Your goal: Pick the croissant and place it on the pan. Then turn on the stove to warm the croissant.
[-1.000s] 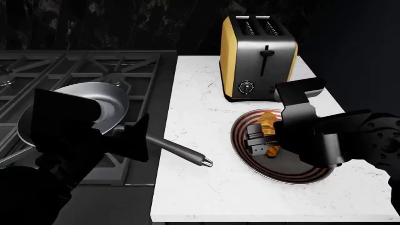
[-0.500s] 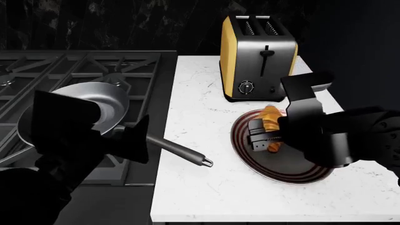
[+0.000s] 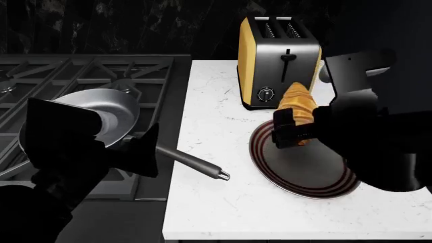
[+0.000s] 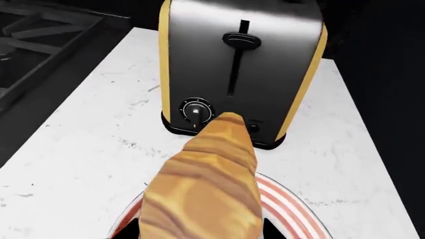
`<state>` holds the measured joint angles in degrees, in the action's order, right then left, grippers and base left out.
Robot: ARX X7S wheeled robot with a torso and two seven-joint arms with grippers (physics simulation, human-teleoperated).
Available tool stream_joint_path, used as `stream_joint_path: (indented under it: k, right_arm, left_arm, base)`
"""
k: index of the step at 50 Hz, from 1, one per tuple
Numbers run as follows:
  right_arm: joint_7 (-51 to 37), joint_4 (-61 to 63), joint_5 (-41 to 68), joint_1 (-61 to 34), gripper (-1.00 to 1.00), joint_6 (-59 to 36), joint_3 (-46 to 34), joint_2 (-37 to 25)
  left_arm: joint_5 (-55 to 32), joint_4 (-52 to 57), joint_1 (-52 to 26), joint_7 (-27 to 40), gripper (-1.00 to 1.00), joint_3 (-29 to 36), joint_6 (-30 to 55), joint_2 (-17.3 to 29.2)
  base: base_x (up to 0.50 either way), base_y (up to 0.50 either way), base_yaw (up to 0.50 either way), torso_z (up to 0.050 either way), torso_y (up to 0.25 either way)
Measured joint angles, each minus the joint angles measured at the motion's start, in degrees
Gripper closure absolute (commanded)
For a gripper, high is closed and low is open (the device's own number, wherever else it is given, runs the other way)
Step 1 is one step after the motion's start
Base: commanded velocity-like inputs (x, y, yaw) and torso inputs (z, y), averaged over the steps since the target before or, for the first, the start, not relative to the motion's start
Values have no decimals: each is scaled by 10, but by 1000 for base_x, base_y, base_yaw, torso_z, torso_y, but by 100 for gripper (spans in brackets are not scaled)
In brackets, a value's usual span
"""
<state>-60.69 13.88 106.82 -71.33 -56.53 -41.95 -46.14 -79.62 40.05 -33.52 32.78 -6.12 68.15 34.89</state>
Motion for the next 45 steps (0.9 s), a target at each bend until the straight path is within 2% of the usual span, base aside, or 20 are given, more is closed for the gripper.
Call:
stream_joint_path:
  k: [21, 45]
  right_arm:
    - [12, 119, 1, 12, 100, 32, 51, -53]
    - [24, 136, -8, 10, 100, 31, 52, -57]
  left_arm:
    - [-33, 11, -5, 27, -100, -11, -8, 9]
    - [-34, 13, 1, 30, -100, -9, -17, 13]
  base:
    - [0, 10, 0, 0, 0]
    - [0, 500, 0, 0, 0]
